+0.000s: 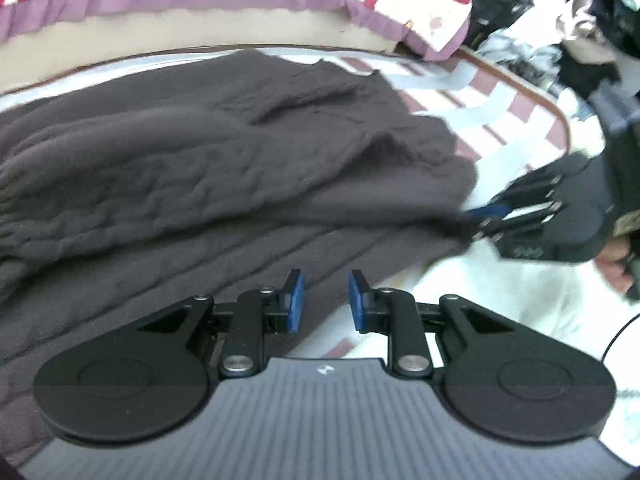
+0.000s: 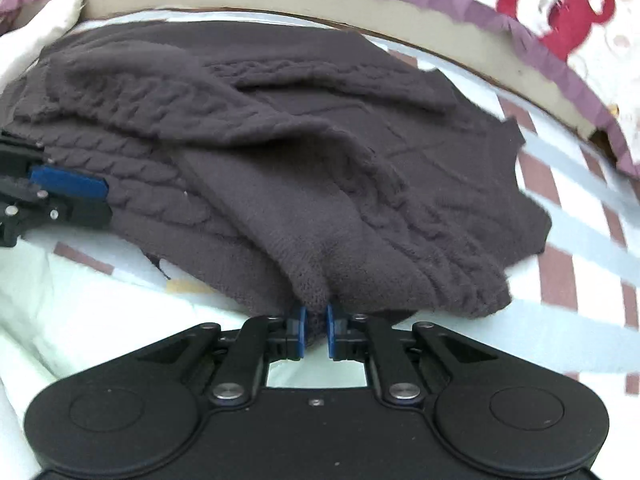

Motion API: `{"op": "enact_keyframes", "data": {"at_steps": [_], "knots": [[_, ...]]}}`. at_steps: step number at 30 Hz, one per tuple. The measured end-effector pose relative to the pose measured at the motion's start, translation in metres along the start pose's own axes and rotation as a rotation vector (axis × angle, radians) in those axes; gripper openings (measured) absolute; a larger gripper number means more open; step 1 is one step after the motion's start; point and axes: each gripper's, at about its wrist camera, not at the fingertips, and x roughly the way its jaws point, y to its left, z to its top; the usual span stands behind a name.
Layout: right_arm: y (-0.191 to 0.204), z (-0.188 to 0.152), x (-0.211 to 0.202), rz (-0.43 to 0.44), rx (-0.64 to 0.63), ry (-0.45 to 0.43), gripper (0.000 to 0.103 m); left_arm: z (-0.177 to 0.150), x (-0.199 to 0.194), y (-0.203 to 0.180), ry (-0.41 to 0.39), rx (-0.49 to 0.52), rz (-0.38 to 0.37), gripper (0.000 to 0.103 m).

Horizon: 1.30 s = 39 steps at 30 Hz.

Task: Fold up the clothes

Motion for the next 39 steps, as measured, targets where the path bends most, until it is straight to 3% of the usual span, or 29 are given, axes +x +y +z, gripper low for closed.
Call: {"op": "enact_keyframes", "data": {"at_steps": [5,6,9,11,13,16,18,19,20,22,24,27,29,31,34,36,37,38,39], "knots": [[0.002,-0.013,-0.01,0.031,-0.019,-0.04,0.029,-0.011,0.016,-0.009,0.032,0.041,0.016,0.029],[-0.005,-0.013,-0.012,0.053,0.004,-0.033,0.036,-0.011,0.017,-0.01,0.031,0.046,0.023,0.029],[-0.039,-0.015,-0.018,0.125,0.161,-0.045,0.041,-0.009,0.019,-0.008,0.032,0.03,0.024,0.032],[-0.065,-0.019,-0.027,0.111,0.295,-0.088,0.049,-0.01,0.019,-0.004,0.043,0.015,0.011,0.032],[-0.089,-0.022,-0.03,0.074,0.414,-0.117,0.064,-0.01,0.019,-0.003,0.044,0.003,0.005,0.032],[-0.12,-0.031,-0.016,0.052,0.614,-0.122,0.069,-0.009,0.021,-0.002,0.032,-0.015,0.002,0.033],[-0.137,-0.04,0.005,0.144,0.769,-0.107,0.066,-0.008,0.021,-0.005,0.012,-0.002,-0.003,0.034],[-0.14,-0.044,0.01,0.195,0.816,-0.129,0.042,-0.008,0.02,-0.007,0.0,0.008,-0.01,0.035],[-0.141,-0.047,0.012,0.232,0.848,-0.165,0.033,-0.007,0.019,-0.009,-0.014,0.018,-0.019,0.036],[-0.13,-0.039,-0.007,0.207,0.747,-0.275,0.019,-0.003,0.016,-0.015,-0.046,0.036,-0.049,0.039],[-0.116,-0.025,-0.031,0.155,0.593,-0.372,0.017,0.001,0.014,-0.023,-0.08,0.057,-0.086,0.043],[-0.1,0.007,-0.056,0.087,0.404,-0.397,0.017,0.012,0.026,-0.037,-0.084,0.105,-0.123,0.052],[-0.092,0.021,-0.06,0.052,0.341,-0.392,0.016,0.02,0.041,-0.048,-0.069,0.15,-0.114,0.059],[-0.09,0.028,-0.057,0.042,0.321,-0.361,0.016,0.027,0.061,-0.056,-0.067,0.175,-0.073,0.06],[-0.09,0.028,-0.049,0.019,0.317,-0.299,0.016,0.036,0.084,-0.05,-0.054,0.101,-0.07,0.06],[-0.094,0.02,-0.047,-0.006,0.325,-0.265,0.015,0.039,0.094,-0.04,-0.032,0.021,-0.125,0.052],[-0.098,0.014,-0.045,-0.015,0.334,-0.247,0.014,0.038,0.097,-0.035,-0.002,-0.011,-0.176,0.019],[-0.103,0.008,-0.044,-0.018,0.345,-0.228,0.014,0.036,0.098,-0.031,0.027,-0.054,-0.231,0.012],[-0.107,0.001,-0.042,-0.02,0.357,-0.209,0.013,0.033,0.099,-0.027,0.052,-0.101,-0.285,0.012]]}}
